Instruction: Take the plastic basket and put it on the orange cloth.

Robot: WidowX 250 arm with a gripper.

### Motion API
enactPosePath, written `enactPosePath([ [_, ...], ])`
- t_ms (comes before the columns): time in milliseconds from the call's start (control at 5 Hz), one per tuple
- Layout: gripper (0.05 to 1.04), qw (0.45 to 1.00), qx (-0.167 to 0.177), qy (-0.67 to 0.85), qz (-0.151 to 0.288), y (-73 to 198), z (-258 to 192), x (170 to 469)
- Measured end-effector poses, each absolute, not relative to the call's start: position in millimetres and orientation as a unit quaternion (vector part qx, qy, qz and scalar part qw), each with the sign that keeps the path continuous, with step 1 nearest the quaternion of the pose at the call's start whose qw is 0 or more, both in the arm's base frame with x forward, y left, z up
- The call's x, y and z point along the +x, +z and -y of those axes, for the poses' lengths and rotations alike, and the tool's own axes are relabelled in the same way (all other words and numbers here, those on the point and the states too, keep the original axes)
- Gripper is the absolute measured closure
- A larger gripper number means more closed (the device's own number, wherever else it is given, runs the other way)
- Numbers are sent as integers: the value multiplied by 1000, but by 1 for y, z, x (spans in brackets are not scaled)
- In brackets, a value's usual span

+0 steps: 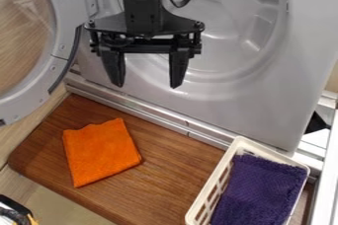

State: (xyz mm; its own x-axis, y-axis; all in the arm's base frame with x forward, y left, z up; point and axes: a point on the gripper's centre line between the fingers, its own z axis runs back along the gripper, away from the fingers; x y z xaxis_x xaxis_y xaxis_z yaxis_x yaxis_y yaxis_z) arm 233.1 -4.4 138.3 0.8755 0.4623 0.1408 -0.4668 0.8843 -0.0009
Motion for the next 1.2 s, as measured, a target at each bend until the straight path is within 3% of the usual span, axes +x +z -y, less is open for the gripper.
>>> enactPosePath([
  [200,84,969,22,241,56,132,7,232],
  [600,84,984,34,170,42,108,57,237],
  [800,84,988,46,138,60,93,72,241],
  [1200,84,988,22,123,87,46,67,241],
])
